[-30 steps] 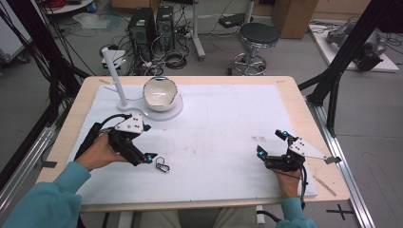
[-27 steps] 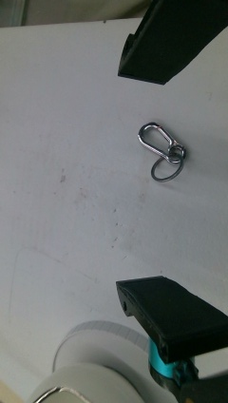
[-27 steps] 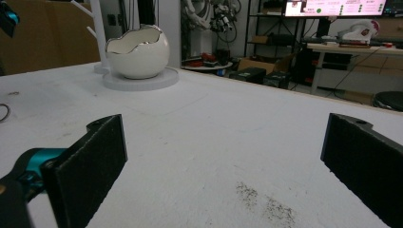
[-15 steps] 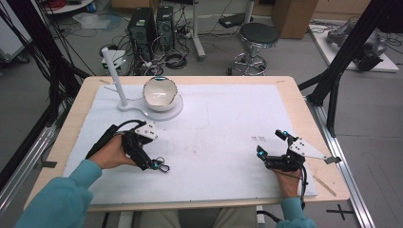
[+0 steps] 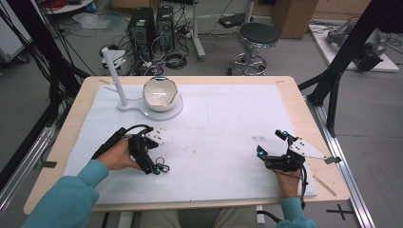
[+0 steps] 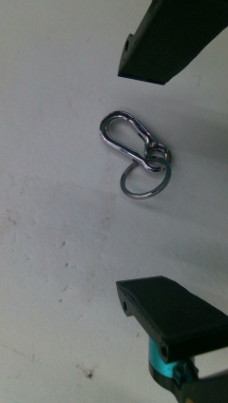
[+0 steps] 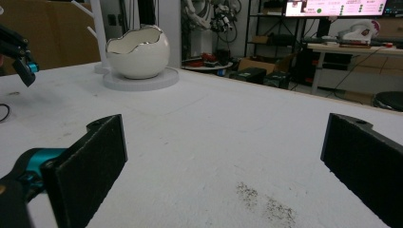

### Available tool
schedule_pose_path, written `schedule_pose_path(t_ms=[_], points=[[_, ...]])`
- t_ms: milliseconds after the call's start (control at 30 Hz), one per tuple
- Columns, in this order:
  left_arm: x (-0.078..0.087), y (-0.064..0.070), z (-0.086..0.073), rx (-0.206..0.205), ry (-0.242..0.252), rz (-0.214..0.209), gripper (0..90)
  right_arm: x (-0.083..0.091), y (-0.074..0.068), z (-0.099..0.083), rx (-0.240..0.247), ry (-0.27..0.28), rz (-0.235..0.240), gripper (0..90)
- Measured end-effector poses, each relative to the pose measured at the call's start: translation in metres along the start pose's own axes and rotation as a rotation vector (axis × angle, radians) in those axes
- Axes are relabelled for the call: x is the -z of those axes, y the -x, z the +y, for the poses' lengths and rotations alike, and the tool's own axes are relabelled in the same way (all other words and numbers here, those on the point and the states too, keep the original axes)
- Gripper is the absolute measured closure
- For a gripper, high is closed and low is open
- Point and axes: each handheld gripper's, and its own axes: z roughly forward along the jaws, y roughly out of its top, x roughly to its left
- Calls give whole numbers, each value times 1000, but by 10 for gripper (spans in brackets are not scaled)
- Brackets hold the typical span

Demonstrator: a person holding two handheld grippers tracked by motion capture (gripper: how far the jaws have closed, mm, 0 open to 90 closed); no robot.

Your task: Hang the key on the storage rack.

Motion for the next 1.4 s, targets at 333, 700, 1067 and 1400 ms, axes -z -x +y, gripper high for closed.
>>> schedule_pose_path(t_ms=[333, 700, 1067, 1400], points=[[-7, -1, 0, 8, -65, 3, 187, 0, 0, 0, 2, 1, 0, 6], [-7, -2, -1, 5, -82, -58, 340, 0, 0, 0, 4, 2, -1, 6], [-5, -2, -1, 8, -85, -78, 538, 0, 1, 0, 3, 2, 0, 6], [-2, -3, -1, 42, -84, -72, 692, 0, 1, 0, 4, 4, -1, 6]])
